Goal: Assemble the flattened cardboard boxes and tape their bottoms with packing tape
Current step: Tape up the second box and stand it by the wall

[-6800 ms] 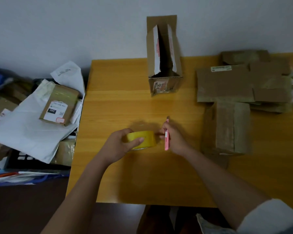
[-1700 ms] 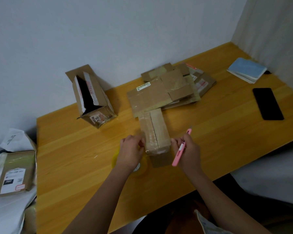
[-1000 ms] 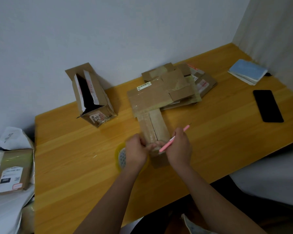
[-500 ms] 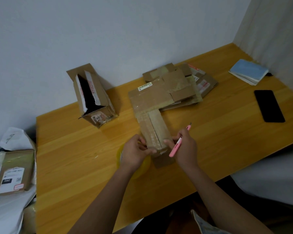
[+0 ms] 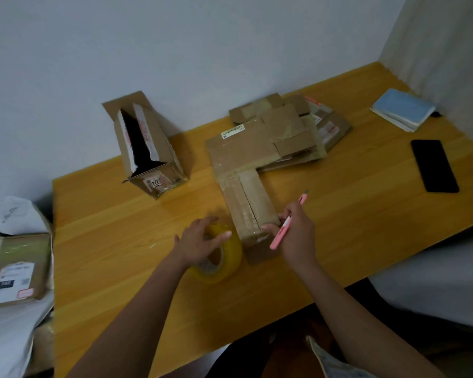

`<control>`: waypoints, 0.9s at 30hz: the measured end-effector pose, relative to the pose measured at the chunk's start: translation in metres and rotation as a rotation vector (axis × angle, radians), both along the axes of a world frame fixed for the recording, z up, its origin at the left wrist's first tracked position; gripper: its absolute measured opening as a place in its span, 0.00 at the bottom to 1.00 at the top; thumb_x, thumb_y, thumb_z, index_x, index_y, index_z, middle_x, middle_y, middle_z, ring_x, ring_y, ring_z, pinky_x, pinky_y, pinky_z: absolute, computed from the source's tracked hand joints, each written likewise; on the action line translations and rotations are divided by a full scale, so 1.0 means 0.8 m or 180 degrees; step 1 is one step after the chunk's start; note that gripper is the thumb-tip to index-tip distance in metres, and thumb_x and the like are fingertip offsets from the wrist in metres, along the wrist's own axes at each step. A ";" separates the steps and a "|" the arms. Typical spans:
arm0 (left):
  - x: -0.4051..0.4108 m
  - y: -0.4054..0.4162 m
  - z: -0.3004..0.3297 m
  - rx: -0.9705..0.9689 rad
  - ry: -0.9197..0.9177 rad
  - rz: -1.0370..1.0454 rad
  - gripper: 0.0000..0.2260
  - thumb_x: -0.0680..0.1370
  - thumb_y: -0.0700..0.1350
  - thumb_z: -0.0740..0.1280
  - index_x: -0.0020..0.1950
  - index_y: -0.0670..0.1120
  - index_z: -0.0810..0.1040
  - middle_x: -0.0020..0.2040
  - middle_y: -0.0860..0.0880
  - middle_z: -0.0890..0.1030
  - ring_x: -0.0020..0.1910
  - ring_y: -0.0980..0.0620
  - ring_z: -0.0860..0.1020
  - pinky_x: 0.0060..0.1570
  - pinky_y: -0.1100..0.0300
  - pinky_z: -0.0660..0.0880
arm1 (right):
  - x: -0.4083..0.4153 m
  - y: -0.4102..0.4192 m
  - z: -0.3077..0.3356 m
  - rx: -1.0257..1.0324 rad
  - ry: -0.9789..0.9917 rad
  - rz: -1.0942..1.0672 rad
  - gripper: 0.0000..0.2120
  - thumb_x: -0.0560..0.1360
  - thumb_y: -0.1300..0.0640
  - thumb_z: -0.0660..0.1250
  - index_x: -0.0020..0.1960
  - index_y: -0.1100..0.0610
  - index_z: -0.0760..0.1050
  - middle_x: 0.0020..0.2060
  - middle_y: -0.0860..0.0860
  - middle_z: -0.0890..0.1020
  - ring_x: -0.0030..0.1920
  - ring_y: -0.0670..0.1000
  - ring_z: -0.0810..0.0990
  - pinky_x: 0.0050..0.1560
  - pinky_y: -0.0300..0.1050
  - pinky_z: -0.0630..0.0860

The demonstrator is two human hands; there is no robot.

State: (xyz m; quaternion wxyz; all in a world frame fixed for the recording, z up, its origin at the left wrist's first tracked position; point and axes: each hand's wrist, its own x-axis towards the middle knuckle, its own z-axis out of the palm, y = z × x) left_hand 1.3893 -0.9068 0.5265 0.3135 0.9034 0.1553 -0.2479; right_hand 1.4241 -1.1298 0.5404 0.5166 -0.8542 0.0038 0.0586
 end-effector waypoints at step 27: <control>-0.080 -0.010 0.041 0.1254 -0.0120 -0.0594 0.38 0.67 0.69 0.69 0.66 0.49 0.59 0.56 0.48 0.77 0.52 0.45 0.77 0.39 0.53 0.71 | 0.028 -0.003 -0.002 -0.0072 0.0181 0.0212 0.14 0.71 0.66 0.74 0.49 0.62 0.68 0.48 0.58 0.76 0.37 0.38 0.80 0.29 0.28 0.73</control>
